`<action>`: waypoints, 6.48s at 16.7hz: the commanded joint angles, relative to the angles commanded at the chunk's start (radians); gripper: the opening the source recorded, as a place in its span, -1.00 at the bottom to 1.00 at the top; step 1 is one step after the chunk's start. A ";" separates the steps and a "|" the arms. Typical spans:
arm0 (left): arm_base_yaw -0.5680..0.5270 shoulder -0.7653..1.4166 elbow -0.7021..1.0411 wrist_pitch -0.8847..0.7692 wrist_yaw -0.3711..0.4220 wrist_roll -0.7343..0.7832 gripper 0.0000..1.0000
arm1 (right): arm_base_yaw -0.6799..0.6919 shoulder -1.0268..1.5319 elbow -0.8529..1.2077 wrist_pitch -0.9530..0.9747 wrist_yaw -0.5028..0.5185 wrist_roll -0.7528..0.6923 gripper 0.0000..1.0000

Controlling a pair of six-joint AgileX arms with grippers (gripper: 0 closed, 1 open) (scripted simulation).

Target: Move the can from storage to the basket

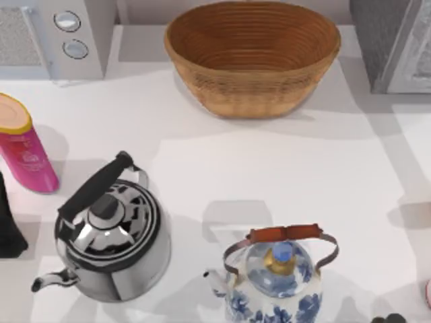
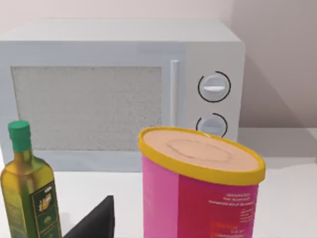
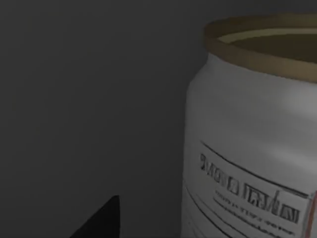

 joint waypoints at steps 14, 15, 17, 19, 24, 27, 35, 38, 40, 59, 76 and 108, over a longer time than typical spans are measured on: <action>0.000 0.000 0.000 0.000 0.000 0.000 1.00 | 0.000 0.000 0.000 0.000 0.000 0.000 -1.00; 0.000 0.000 0.000 0.000 0.000 0.000 1.00 | 0.000 0.000 0.000 0.000 0.000 0.000 -1.00; 0.000 0.000 0.000 0.000 0.000 0.000 1.00 | 0.000 0.000 0.000 0.000 0.000 0.000 -1.00; 0.000 0.000 0.000 0.000 0.000 0.000 1.00 | 0.000 0.000 0.000 0.000 0.000 0.000 -1.00; 0.000 0.000 0.000 0.000 0.000 0.000 1.00 | 0.033 -0.073 -0.021 -0.054 0.029 0.002 -1.00; 0.000 0.000 0.000 0.000 0.000 0.000 1.00 | 0.085 -0.209 -0.058 -0.150 0.082 0.002 -1.00; 0.000 0.000 0.000 0.000 0.000 0.000 1.00 | 0.183 -0.440 -0.120 -0.322 0.174 0.001 -1.00; 0.000 0.000 0.000 0.000 0.000 0.000 1.00 | 0.179 -0.437 -0.123 -0.321 0.172 0.002 -1.00; 0.000 0.000 0.000 0.000 0.000 0.000 1.00 | 0.172 -0.459 -0.151 -0.305 0.163 0.002 -1.00; 0.000 0.000 0.000 0.000 0.000 0.000 1.00 | -0.049 -1.389 -1.655 0.142 -0.070 -0.009 -1.00; 0.000 0.000 0.000 0.000 0.000 0.000 1.00 | -0.168 -1.810 -2.225 0.396 -0.199 -0.013 -1.00; 0.000 0.000 0.000 0.000 0.000 0.000 1.00 | 0.460 0.263 -0.769 1.013 0.453 0.004 -1.00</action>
